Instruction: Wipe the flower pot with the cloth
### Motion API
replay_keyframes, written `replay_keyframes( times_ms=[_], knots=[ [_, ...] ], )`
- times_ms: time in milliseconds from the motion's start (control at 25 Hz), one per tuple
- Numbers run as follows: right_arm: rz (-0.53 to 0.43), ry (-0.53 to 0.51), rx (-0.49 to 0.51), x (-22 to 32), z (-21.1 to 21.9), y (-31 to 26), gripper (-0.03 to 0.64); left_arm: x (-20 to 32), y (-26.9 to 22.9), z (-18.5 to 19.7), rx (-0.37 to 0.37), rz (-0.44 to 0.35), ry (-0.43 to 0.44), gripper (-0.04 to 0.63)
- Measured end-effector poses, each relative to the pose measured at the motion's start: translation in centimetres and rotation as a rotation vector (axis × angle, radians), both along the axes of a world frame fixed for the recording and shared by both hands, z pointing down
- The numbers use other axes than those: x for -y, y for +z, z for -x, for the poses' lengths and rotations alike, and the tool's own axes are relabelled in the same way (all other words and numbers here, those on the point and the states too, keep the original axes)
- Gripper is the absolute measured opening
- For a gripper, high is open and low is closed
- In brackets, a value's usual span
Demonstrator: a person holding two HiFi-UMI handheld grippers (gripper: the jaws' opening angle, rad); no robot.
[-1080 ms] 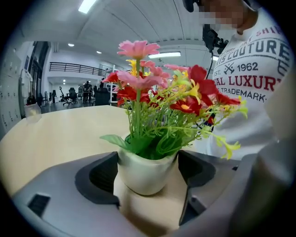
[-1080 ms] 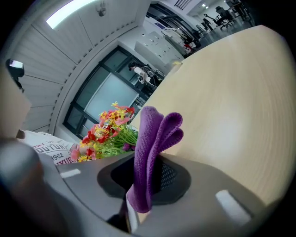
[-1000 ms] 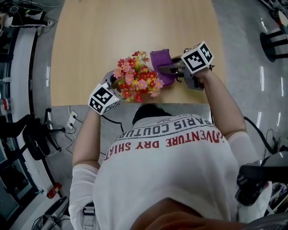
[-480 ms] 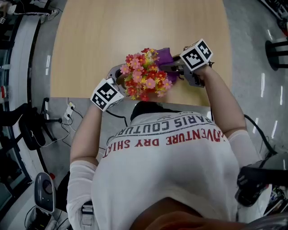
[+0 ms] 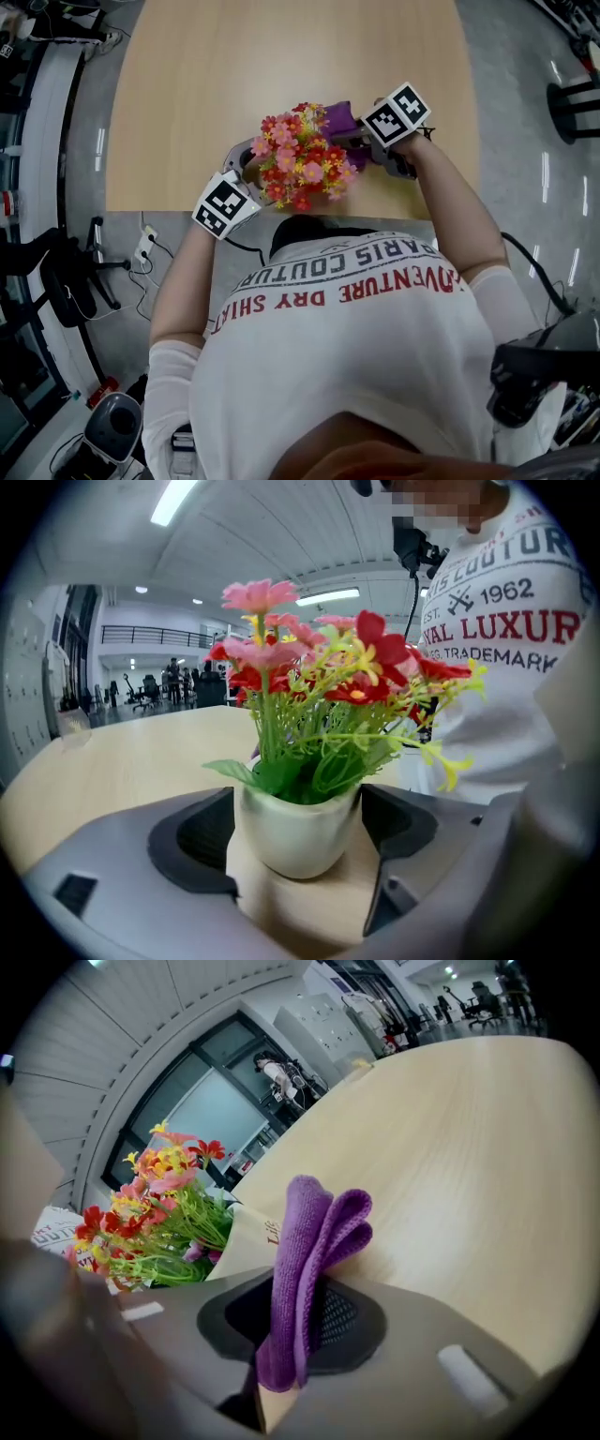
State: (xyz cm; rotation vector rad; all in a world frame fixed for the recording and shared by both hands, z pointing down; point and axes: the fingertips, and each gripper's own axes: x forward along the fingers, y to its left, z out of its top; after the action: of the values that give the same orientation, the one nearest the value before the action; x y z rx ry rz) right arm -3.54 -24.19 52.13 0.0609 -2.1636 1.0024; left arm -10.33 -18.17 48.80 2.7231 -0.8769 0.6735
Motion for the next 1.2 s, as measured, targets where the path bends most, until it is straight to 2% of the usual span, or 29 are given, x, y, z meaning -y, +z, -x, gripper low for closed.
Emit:
replay_keyframes(
  times_ms=[80, 200, 400, 440, 480, 520, 600, 760, 920, 1080, 1200],
  knots=[
    [-0.039, 0.054, 0.024, 0.5, 0.1, -0.8, 0.057, -0.2, -0.4, 1.0, 0.002, -0.024, -0.043, 0.416],
    [-0.107, 0.132, 0.037, -0.5, -1.0, -2.7, 0.057, -1.9, -1.0, 3.3, -0.049, -0.009, -0.118, 0.416],
    [-0.23, 0.295, 0.033, -7.9, -5.0, -7.2, 0.057, -9.0, -4.0, 7.0, -0.143, 0.016, -0.243, 0.416],
    [-0.243, 0.325, 0.046, -9.4, -5.3, -8.2, 0.057, -10.4, -4.8, 7.4, -0.152, 0.026, -0.262, 0.358],
    [-0.253, 0.349, 0.063, -11.2, -5.5, -9.3, 0.057, -11.9, -5.7, 7.5, -0.151, 0.025, -0.278, 0.241],
    [-0.265, 0.366, 0.078, -13.4, -5.4, -10.4, 0.058, -13.7, -6.7, 7.6, -0.146, 0.011, -0.29, 0.177],
    [-0.304, 0.388, 0.1, -18.8, -5.0, -12.9, 0.058, -18.1, -9.1, 6.9, -0.155, -0.013, -0.279, 0.002],
    [-0.41, 0.418, 0.121, -29.6, -4.3, -17.4, 0.057, -27.3, -13.9, 3.6, -0.209, 0.011, -0.173, 0.002],
    [-0.475, 0.39, 0.184, -41.0, -1.6, -20.0, 0.057, -36.8, -16.2, 3.4, -0.25, 0.03, -0.138, 0.002],
    [-0.477, 0.364, 0.293, -53.3, -1.5, -20.0, 0.057, -46.6, -16.7, 1.4, -0.306, 0.031, -0.11, 0.002],
    [-0.452, 0.376, 0.31, -61.2, -2.7, -17.2, 0.057, -53.6, -15.2, -1.0, -0.348, 0.052, -0.108, 0.002]
  ],
)
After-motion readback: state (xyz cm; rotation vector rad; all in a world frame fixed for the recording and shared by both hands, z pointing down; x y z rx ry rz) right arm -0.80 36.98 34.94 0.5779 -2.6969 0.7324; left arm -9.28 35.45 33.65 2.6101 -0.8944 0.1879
